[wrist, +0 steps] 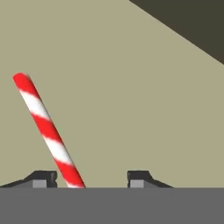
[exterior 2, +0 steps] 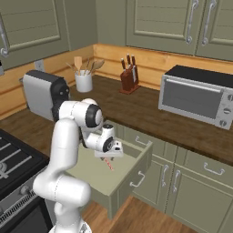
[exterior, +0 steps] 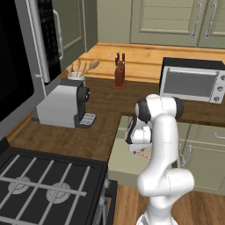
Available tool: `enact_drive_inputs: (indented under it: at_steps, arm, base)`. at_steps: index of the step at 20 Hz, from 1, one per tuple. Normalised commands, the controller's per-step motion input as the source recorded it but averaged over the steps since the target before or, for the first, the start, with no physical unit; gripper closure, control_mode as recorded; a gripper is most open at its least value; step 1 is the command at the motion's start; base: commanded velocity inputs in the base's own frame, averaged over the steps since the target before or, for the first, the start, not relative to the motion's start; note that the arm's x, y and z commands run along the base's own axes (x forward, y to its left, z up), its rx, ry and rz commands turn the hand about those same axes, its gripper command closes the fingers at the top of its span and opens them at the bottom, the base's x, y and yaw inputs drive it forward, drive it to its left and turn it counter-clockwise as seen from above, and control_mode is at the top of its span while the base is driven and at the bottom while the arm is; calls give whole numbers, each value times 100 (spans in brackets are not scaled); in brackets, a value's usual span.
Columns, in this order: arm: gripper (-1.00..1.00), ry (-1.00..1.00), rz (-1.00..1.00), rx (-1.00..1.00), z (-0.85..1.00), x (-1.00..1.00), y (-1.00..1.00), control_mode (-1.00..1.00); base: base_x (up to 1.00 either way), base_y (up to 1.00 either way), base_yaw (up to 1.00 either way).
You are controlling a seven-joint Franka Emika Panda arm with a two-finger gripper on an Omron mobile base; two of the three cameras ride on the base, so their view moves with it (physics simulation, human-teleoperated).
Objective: Take a straw from the drawer in front and place it inside the glass cup on the dining counter.
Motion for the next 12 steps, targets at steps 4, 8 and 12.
enact_drive_inputs:
  at_steps: [4,8,12]
  arm:
    - [100,0,0,0,-9,0,-15,-100]
    - [100,0,0,0,0,-24,-1,-100]
    - [100,0,0,0,0,-42,3,-100]
  base:
    - [0,0,0]
    - [0,0,0]
    - [0,0,0]
